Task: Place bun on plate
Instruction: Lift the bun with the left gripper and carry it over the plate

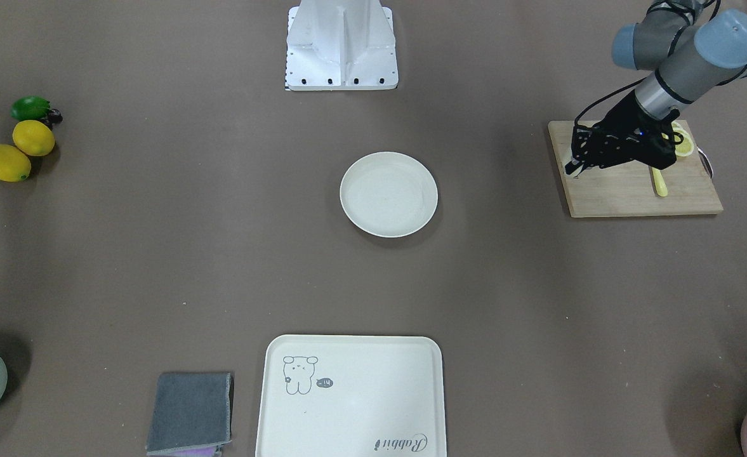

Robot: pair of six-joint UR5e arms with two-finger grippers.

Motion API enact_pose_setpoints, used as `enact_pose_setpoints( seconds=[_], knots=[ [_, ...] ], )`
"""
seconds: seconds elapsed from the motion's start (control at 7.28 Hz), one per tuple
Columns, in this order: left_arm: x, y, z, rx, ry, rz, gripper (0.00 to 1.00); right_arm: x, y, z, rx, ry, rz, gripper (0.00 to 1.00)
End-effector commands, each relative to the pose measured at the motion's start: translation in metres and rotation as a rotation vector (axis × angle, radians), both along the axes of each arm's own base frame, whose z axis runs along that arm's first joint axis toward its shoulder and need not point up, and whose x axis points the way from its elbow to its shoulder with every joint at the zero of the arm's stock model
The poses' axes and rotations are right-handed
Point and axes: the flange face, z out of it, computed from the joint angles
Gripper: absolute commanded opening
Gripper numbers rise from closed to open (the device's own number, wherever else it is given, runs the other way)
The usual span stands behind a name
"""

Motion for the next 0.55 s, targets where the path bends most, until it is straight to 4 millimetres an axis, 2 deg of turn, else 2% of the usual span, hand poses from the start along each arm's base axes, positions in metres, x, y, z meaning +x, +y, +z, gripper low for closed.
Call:
enact_pose_setpoints(
  seconds=[0.0,0.14,0.41],
  knots=[
    [0.075,-0.027,-0.078,-0.07,0.108,-0.02,0.07,0.001,0.004,0.006,-0.01,-0.001,0.0,1.0],
    [0.118,-0.029,-0.114,-0.088,0.142,-0.054,0.07,0.006,0.011,0.011,-0.016,0.0,0.008,1.0],
    [0.208,-0.013,-0.155,-0.104,0.162,-0.115,0.07,0.012,0.021,0.024,-0.04,0.004,0.015,1.0]
  ],
)
